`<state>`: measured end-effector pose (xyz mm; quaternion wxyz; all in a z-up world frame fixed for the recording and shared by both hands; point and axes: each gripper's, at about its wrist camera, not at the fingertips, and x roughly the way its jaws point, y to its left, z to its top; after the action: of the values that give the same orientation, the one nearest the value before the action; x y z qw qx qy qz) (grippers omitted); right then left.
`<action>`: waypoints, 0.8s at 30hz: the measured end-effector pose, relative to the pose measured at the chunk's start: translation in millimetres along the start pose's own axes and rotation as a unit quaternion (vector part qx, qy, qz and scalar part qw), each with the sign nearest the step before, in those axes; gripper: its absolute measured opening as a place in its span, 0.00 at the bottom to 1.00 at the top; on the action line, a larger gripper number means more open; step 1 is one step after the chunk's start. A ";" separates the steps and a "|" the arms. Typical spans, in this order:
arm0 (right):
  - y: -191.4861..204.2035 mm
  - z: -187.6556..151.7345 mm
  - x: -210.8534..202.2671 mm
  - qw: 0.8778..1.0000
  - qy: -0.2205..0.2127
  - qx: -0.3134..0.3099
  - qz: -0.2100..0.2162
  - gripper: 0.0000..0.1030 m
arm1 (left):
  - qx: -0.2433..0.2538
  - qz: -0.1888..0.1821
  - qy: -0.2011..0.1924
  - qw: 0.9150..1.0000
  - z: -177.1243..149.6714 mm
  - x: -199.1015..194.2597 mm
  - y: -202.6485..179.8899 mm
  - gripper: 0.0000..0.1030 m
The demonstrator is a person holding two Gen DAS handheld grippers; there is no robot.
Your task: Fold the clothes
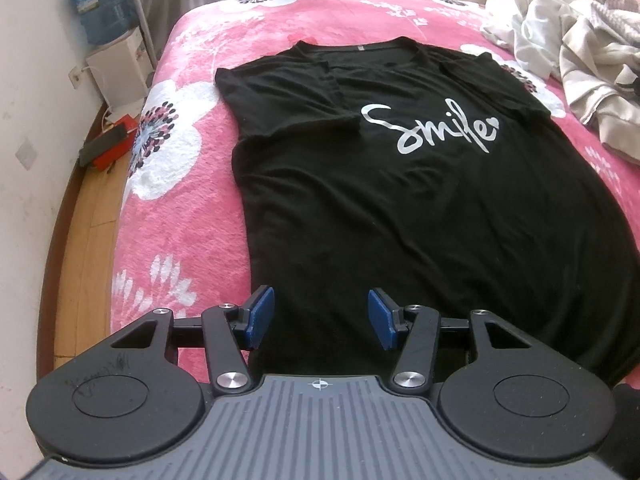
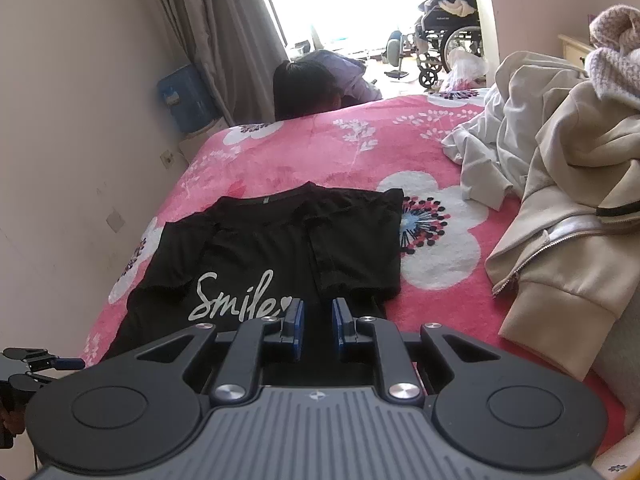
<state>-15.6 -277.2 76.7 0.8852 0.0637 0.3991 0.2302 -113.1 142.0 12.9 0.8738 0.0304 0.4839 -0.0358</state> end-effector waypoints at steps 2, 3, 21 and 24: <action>0.2 -1.6 0.2 1.000 0.001 -0.001 0.000 0.17 | -0.001 0.000 -0.001 1.000 -0.9 -0.2 0.7 0.51; -0.2 -3.1 0.0 1.000 0.003 -0.001 0.000 0.17 | -0.001 0.000 -0.001 1.000 -1.4 -0.2 1.1 0.51; 41.5 -36.9 123.2 0.983 0.127 -0.129 0.042 0.17 | -0.010 -0.012 0.001 1.000 -26.5 -2.3 16.3 0.51; 46.7 -42.3 154.3 0.979 0.139 -0.139 0.046 0.17 | 0.009 -0.009 0.007 1.000 -31.0 -1.4 13.8 0.51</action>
<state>25.4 -168.1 -42.5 0.8097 -0.0744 0.4796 0.3300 -138.7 158.6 -2.0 0.8697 0.0342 0.4900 -0.0473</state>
